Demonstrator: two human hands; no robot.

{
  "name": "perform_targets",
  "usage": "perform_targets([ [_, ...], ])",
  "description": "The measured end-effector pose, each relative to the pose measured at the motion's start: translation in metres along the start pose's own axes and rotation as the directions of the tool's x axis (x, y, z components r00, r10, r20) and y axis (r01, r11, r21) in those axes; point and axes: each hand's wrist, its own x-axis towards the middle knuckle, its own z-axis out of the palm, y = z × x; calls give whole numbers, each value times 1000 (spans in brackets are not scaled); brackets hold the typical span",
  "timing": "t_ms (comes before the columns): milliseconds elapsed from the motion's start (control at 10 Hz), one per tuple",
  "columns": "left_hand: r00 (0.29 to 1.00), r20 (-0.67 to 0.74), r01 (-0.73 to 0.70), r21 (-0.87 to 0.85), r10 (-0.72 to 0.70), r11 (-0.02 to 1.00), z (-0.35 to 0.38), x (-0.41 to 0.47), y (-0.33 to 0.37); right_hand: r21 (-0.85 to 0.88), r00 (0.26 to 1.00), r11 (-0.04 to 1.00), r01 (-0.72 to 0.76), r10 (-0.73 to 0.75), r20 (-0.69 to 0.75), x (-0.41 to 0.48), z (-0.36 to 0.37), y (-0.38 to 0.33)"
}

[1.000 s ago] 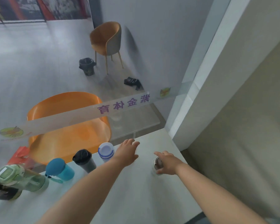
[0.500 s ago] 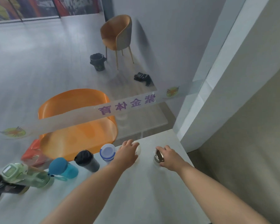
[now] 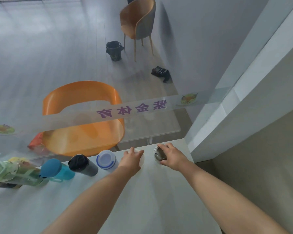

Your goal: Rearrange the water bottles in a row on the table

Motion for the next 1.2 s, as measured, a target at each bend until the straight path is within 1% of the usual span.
perform_targets([
  [200,1000,4,4,-30,-4,1000,-3,7,3,11,999,999,32,-32,-2,4,-4,2],
  [700,1000,-7,1,-44,-1,999,0,7,1,-28,999,999,24,-24,29,11,-7,-1],
  [800,999,-53,-2,-35,0,999,-3,0,4,-84,999,996,16,-13,36,7,-11,-5],
  [900,987,-160,-9,-28,5,1000,-11,-12,7,-101,999,995,21,-25,-34,-4,-17,-12],
  [1000,972,-234,-3,-56,-10,998,-25,-30,7,-80,996,996,26,-33,-85,-17,-30,-25],
  [1100,956,-293,-24,-64,4,998,-41,-50,2,-77,994,997,28,-36,-105,-33,-41,-44],
  [1200,947,-321,-48,-75,21,996,-52,-76,-5,-118,993,992,37,-50,-111,-51,-46,-68],
])
